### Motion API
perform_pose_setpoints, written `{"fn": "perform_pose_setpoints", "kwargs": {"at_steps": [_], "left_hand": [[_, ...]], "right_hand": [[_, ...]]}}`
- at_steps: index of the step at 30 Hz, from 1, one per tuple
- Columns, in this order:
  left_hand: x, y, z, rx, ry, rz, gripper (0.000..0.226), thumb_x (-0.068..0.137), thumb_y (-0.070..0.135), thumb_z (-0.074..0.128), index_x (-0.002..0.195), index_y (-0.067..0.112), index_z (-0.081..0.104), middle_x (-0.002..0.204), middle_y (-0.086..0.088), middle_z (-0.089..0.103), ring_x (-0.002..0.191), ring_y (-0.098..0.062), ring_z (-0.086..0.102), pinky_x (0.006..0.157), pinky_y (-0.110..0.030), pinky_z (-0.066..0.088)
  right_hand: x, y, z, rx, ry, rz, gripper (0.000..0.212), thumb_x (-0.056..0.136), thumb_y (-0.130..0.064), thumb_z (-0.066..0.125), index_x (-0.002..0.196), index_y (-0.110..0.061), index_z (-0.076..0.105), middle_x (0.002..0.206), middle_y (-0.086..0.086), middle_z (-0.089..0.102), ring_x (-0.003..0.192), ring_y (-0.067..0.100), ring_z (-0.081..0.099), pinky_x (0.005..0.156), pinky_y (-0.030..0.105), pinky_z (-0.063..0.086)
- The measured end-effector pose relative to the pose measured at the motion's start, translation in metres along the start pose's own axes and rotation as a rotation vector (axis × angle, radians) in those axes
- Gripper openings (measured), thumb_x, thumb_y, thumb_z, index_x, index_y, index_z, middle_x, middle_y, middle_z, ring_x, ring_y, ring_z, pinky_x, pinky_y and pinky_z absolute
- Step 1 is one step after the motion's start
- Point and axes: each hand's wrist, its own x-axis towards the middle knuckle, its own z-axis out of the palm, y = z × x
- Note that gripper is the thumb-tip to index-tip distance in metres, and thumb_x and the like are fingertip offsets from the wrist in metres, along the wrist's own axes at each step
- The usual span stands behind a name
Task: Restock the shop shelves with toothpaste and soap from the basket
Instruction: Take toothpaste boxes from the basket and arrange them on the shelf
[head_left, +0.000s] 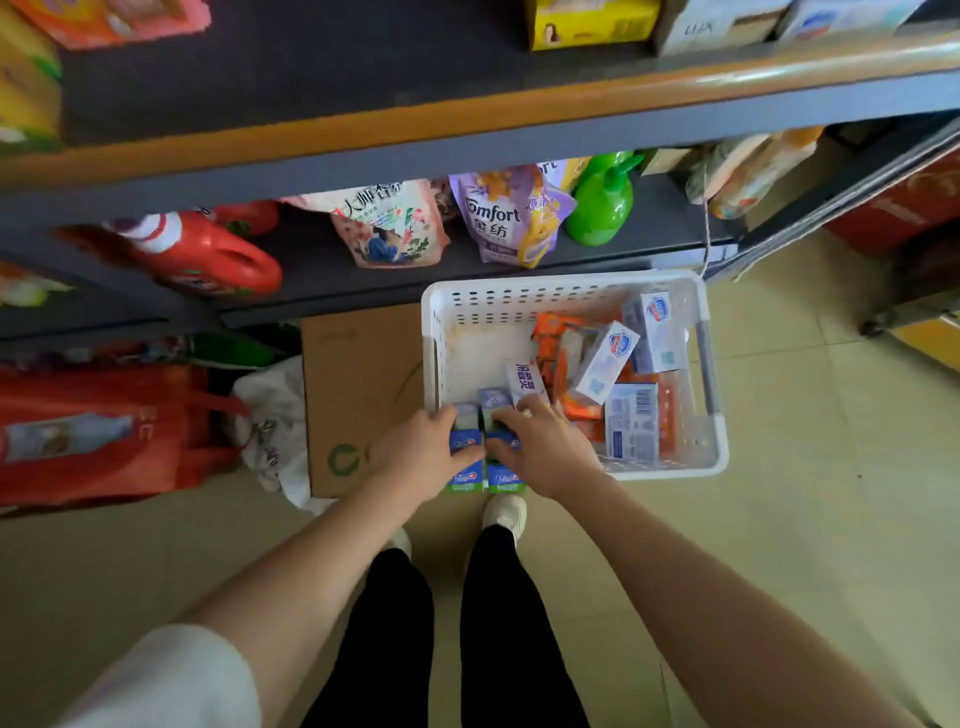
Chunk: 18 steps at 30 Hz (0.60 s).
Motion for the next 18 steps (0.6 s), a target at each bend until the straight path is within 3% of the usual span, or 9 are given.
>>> {"fn": "perform_pose_setpoints", "kwargs": {"at_steps": [3,5,8,13,18], "left_hand": [[0.001,0.004,-0.004,-0.044,0.036,-0.079,0.051,0.084,0.053,0.048,0.116,0.013,0.041,0.109,-0.008,0.058,0.087,-0.029,0.060,0.066,-0.036,0.052],[0.003,0.012,-0.006,-0.059,0.075,-0.166,0.052,0.083,0.046,0.053,0.117,0.009,0.040,0.107,-0.007,0.061,0.086,-0.029,0.063,0.060,-0.031,0.049],[0.009,0.021,-0.007,-0.059,0.067,-0.299,0.060,0.083,0.047,0.056,0.121,0.003,0.040,0.110,-0.010,0.062,0.092,-0.029,0.063,0.064,-0.031,0.048],[0.015,0.021,-0.008,-0.059,0.040,-0.313,0.056,0.081,0.049,0.060,0.111,0.003,0.048,0.106,-0.009,0.062,0.090,-0.027,0.064,0.062,-0.030,0.047],[-0.020,0.017,-0.025,-0.055,0.157,-0.226,0.043,0.082,0.042,0.059,0.106,0.006,0.049,0.086,-0.004,0.058,0.078,-0.026,0.060,0.053,-0.028,0.038]], "right_hand": [[0.002,-0.003,-0.003,-0.030,-0.041,0.043,0.041,0.089,-0.039,0.049,0.121,-0.014,0.048,0.128,0.012,0.042,0.120,0.032,0.043,0.089,0.040,0.042],[0.003,-0.010,-0.001,0.008,-0.033,0.118,0.045,0.087,-0.038,0.050,0.122,-0.011,0.044,0.129,0.014,0.041,0.120,0.035,0.044,0.088,0.041,0.044],[0.007,-0.017,-0.001,0.057,-0.034,0.235,0.055,0.086,-0.038,0.051,0.129,-0.008,0.036,0.133,0.014,0.038,0.122,0.034,0.042,0.089,0.041,0.043],[0.013,-0.017,-0.003,-0.042,-0.061,0.352,0.058,0.087,-0.044,0.053,0.130,-0.007,0.042,0.133,0.011,0.040,0.122,0.029,0.044,0.090,0.039,0.045],[0.001,-0.022,-0.018,-0.019,-0.094,0.413,0.051,0.085,-0.044,0.054,0.120,-0.007,0.051,0.101,0.006,0.057,0.088,0.024,0.056,0.068,0.031,0.045]]}}
